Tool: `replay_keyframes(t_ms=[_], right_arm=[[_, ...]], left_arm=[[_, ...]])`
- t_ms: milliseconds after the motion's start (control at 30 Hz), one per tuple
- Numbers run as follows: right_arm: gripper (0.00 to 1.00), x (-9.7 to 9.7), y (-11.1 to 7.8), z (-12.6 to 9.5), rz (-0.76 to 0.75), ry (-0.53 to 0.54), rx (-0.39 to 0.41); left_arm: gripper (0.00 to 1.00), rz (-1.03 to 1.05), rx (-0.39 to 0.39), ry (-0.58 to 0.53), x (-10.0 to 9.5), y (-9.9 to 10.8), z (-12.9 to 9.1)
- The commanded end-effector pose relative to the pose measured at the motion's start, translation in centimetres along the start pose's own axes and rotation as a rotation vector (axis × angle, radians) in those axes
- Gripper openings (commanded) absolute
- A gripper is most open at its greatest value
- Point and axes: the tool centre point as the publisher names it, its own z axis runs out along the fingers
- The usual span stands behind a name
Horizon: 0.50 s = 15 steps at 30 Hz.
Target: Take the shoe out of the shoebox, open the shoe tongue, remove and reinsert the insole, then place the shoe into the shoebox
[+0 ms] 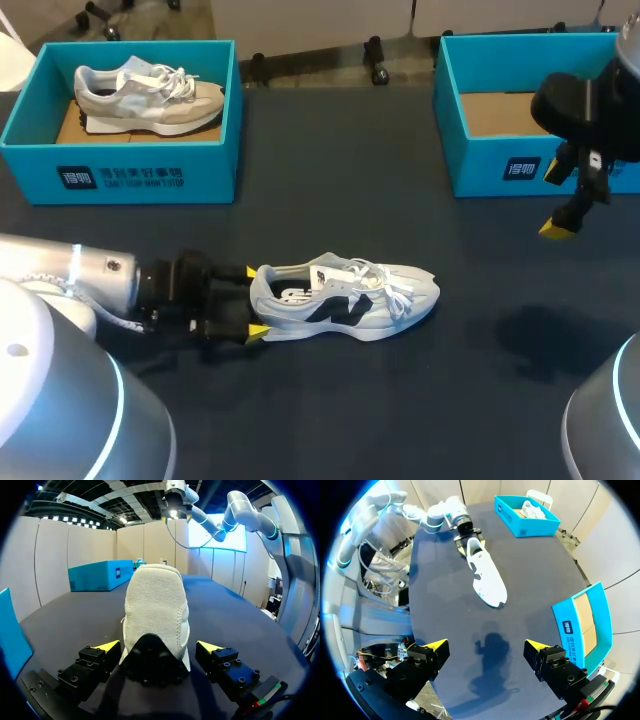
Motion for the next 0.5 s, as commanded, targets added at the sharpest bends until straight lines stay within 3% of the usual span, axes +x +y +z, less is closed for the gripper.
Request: replay_keyframes(t_ms=[33,500], right_arm=[[1.0,-0.2,0.1,0.1,0.001,0.003,0.004],[1.0,-0.2,0.1,0.1,0.001,0.003,0.004]], left_arm=[[1.0,0.0,0.007,-0.006,-0.1,0.2,0.9],[1.0,-0.014,0.021,0.006,-0.4,-0.6,2.7]])
